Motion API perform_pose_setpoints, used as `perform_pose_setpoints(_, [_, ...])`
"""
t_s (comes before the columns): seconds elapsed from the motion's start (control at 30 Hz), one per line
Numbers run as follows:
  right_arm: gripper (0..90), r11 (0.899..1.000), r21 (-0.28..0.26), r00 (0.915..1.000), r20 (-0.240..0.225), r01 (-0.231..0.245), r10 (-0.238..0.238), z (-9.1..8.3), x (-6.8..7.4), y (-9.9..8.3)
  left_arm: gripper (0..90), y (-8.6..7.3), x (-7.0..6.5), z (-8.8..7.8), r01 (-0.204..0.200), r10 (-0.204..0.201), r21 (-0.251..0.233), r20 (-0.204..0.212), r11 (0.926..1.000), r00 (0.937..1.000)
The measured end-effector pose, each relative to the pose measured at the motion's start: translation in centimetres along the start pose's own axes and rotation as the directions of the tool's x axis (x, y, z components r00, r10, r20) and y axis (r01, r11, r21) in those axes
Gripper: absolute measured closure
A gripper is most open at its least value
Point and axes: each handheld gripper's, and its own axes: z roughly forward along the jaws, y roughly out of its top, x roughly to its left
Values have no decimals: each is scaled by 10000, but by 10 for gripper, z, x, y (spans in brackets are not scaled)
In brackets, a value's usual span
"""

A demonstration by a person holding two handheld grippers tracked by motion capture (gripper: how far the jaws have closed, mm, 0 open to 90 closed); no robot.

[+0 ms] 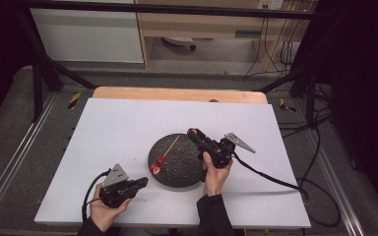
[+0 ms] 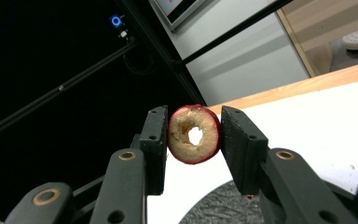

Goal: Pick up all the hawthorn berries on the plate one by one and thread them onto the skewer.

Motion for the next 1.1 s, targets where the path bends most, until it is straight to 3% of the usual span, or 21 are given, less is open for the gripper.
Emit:
perform_pose_setpoints(0.67, [632,9942,-822,9970,-407,-689,657,2,-1,11,882,10,-15,10,97,-88,-416,209,9991,9997])
perform_pose_setpoints(1.1, [632,9910,-1062,9958,-503,-809,759,2,-1,10,881,16,-23,15,60,-40,-516,385,9986,9992])
